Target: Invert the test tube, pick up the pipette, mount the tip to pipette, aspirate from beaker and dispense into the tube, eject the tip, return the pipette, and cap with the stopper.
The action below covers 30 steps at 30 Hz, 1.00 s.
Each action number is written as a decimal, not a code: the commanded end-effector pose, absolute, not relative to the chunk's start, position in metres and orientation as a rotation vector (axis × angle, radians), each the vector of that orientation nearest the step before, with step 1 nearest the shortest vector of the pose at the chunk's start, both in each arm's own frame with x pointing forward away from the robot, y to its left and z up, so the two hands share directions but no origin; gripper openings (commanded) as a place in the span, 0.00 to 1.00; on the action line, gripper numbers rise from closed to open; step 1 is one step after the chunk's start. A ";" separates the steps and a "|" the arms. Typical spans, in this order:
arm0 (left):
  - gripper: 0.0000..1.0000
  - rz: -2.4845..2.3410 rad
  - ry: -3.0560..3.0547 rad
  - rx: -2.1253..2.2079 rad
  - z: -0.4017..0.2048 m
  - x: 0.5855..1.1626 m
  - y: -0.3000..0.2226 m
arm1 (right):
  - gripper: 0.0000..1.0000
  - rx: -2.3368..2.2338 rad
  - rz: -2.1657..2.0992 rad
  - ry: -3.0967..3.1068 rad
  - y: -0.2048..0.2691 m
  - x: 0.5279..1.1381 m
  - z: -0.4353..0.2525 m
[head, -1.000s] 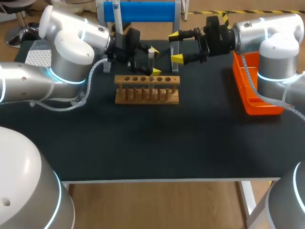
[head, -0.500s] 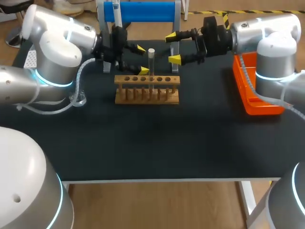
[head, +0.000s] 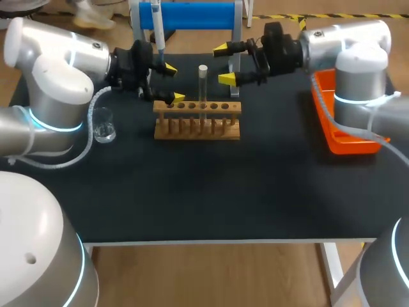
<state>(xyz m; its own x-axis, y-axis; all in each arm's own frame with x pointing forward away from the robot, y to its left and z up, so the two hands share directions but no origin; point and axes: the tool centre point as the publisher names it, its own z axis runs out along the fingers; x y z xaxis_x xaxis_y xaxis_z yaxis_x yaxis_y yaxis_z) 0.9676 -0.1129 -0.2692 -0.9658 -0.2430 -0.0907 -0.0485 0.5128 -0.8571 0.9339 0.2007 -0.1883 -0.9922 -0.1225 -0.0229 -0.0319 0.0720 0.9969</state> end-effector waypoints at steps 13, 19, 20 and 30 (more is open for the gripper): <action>1.00 -1.436 2.553 -0.249 -0.269 0.966 -0.112 | 0.00 0.086 -2.016 -2.259 0.226 0.970 -0.191; 1.00 -1.436 2.553 -0.249 -0.269 0.966 -0.112 | 0.00 0.067 -2.002 -2.274 0.232 0.976 -0.195; 1.00 -1.436 2.553 -0.249 -0.269 0.966 -0.112 | 0.00 0.066 -2.000 -2.276 0.232 0.977 -0.196; 1.00 -1.436 2.553 -0.249 -0.269 0.966 -0.112 | 0.00 0.046 -1.968 -2.291 0.238 0.979 -0.207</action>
